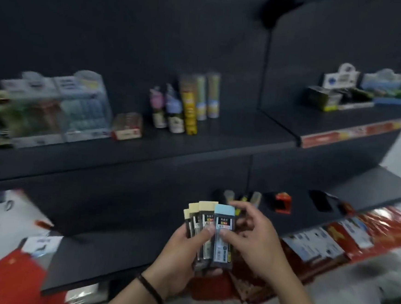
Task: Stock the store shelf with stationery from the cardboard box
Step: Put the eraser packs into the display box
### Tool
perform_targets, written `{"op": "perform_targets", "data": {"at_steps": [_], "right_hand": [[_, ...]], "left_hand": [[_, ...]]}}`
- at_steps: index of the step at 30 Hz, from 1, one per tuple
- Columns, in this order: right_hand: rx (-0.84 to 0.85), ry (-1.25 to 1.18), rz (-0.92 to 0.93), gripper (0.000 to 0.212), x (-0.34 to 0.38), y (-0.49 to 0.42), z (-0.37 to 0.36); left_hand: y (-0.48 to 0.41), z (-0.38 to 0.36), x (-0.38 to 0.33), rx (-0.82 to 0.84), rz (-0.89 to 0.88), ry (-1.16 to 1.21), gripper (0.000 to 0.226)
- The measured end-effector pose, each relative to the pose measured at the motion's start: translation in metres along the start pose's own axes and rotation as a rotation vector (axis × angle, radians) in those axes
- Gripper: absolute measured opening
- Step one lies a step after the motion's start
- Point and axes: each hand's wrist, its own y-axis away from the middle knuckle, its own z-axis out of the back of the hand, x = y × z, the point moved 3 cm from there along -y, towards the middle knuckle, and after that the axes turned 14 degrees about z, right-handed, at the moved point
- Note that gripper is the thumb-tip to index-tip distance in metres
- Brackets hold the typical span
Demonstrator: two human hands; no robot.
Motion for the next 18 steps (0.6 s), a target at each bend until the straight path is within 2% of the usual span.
{"op": "perform_targets", "data": {"at_steps": [5,11,15,18], "right_hand": [[0.048,-0.032,0.146,0.036,0.075,-0.053,-0.135],[0.186,-0.161,0.231,0.023,0.159,-0.109,-0.269],[0.184,-0.230,0.343,0.022,0.201,-0.151,-0.337],[0.213,-0.269,0.438,0.030,0.224,-0.186,-0.380]], "left_hand": [[0.070,0.137,-0.033,-0.058,-0.125,0.094,0.026],[0.135,0.280,-0.072,-0.155,-0.282,0.188,0.031],[0.159,0.351,-0.098,-0.211,-0.369,0.296,0.033],[0.164,0.398,-0.116,-0.240,-0.423,0.408,0.040]]}}
